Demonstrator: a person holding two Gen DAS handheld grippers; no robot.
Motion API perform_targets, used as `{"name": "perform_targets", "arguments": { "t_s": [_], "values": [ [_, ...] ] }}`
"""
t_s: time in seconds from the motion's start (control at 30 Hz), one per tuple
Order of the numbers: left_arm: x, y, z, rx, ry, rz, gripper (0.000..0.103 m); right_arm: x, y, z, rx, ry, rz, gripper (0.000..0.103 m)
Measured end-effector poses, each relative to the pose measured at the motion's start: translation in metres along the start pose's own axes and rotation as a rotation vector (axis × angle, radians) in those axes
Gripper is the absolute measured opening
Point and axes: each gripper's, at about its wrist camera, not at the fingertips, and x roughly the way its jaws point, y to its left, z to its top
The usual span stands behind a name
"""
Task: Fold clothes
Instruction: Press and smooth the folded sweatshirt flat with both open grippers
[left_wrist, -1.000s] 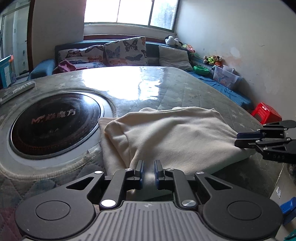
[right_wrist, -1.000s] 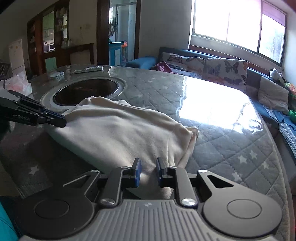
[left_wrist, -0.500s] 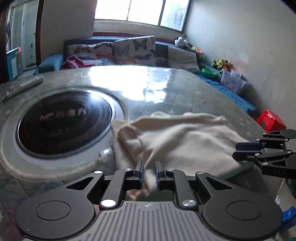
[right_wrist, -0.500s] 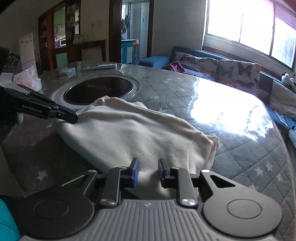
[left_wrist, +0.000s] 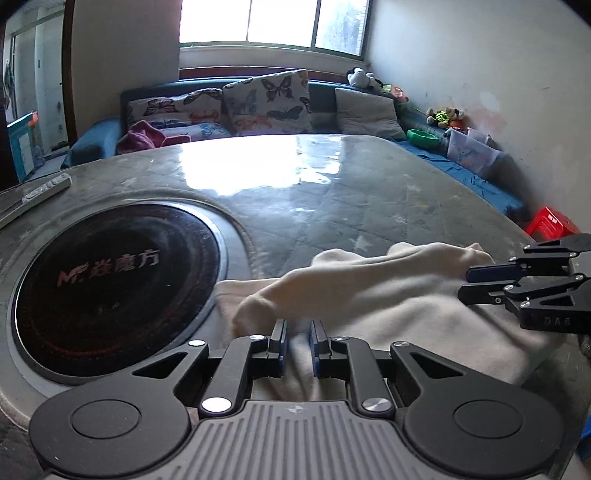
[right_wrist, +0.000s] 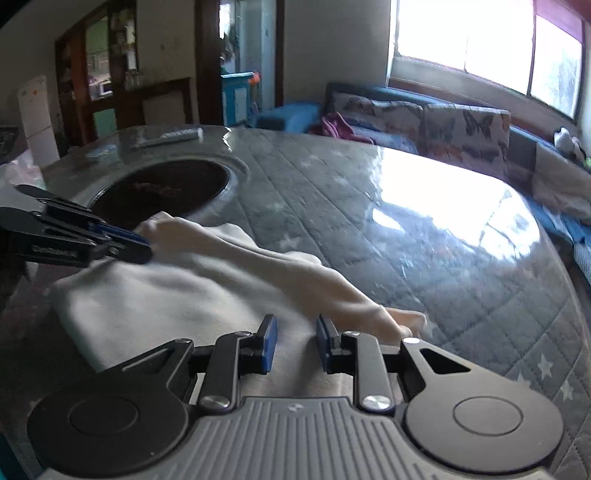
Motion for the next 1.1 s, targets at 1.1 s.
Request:
{"name": "perform_targets", "arguments": {
  "t_s": [1.1],
  "values": [
    [-0.042, -0.063, -0.025, 0.032, -0.047, -0.014, 0.038, -0.054, 0.062, -0.045, -0.081, -0.104, -0.002, 0.043]
  ]
}}
